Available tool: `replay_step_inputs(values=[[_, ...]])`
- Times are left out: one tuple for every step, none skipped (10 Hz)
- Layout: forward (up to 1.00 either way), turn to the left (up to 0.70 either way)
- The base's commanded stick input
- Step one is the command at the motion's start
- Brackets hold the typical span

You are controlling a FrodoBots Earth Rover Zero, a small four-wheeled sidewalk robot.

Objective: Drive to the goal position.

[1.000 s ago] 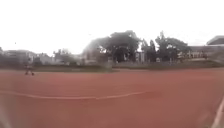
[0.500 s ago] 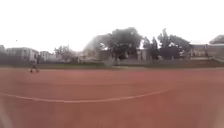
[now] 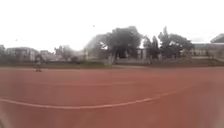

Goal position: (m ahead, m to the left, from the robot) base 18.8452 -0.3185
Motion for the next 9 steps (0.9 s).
replay_step_inputs(values=[[0.7, 0.0], [0.7, 0.0], [0.7, 0.0], [0.7, 0.0], [0.7, 0.0], [0.7, 0.0], [0.7, 0.0], [0.7, 0.0], [0.7, 0.0]])
